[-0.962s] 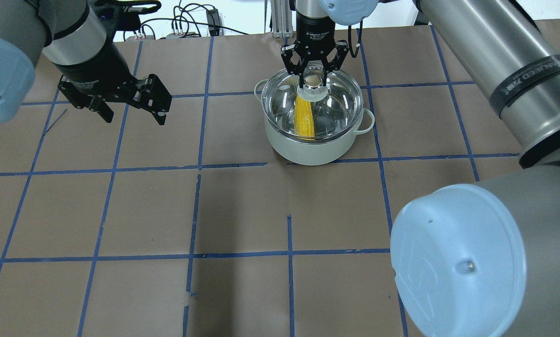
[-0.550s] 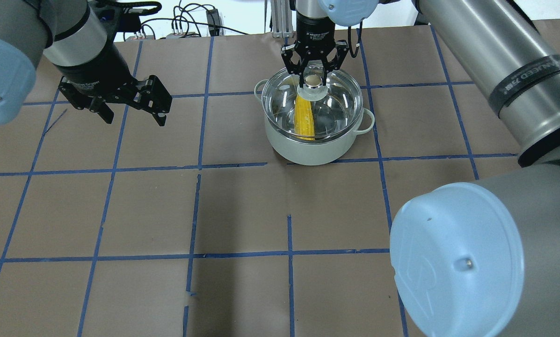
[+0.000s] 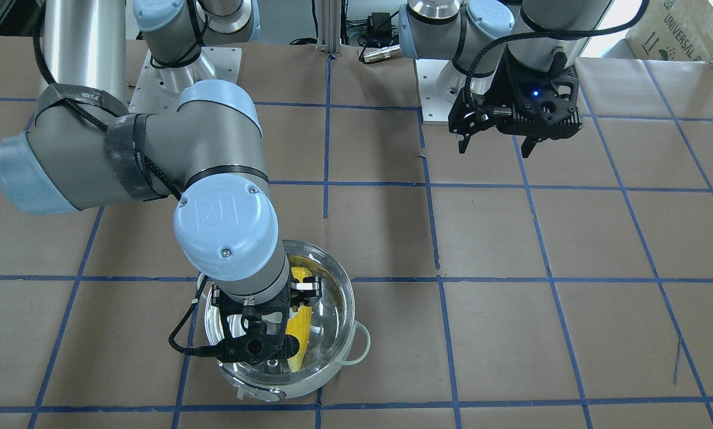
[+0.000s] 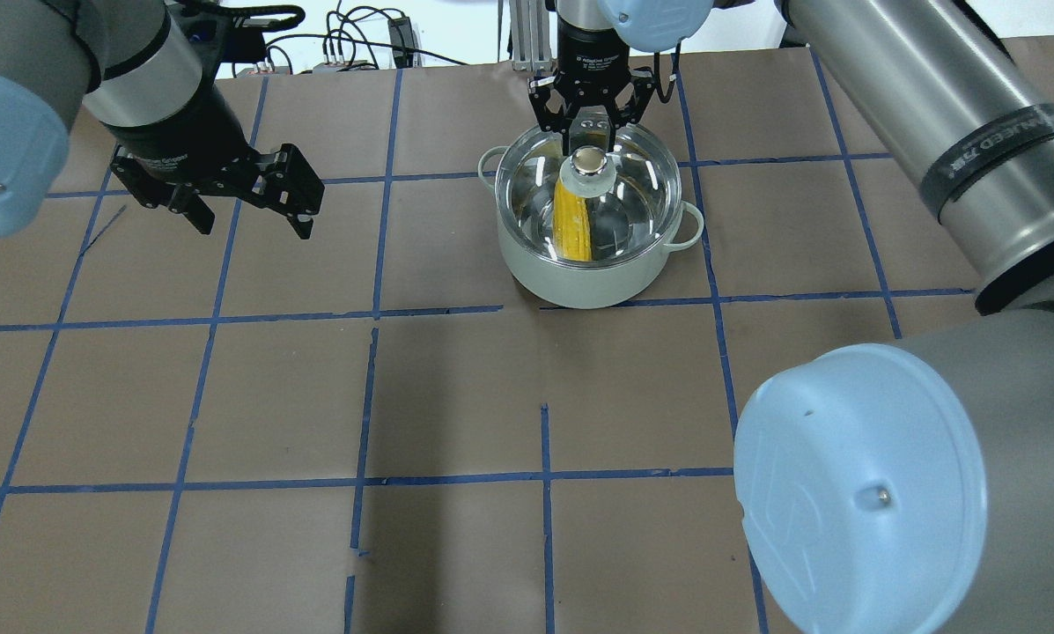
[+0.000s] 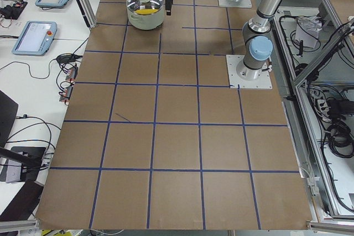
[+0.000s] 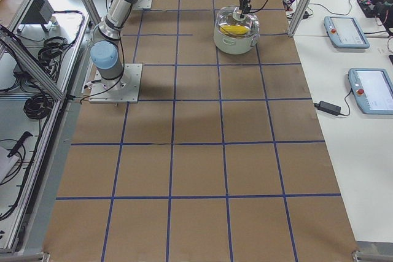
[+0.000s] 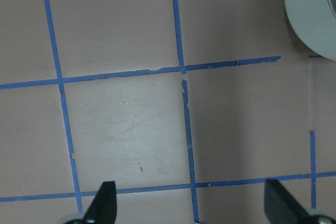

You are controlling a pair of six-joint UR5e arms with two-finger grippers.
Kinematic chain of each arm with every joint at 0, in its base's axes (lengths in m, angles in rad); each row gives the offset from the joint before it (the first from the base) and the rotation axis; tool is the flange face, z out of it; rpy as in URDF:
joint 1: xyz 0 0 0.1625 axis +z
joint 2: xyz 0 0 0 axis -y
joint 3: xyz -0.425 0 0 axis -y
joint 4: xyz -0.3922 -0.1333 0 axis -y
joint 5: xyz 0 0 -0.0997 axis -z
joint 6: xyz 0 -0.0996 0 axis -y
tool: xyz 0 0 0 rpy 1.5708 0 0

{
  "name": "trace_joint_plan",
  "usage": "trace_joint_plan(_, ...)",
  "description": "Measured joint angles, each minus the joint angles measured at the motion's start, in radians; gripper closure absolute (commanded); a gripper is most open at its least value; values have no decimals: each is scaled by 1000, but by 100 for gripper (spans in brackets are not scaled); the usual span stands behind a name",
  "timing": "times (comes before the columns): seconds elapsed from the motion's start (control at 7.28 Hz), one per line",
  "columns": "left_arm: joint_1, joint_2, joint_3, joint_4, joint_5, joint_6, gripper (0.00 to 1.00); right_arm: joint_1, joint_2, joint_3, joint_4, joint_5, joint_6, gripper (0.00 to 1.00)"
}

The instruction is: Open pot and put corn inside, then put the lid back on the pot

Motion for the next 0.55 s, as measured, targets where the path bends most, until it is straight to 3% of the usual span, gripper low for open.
trace_joint_plan(0.55, 0, 1, 0, 0, -1, 0, 0, -11, -36, -6, 10, -10, -1, 0)
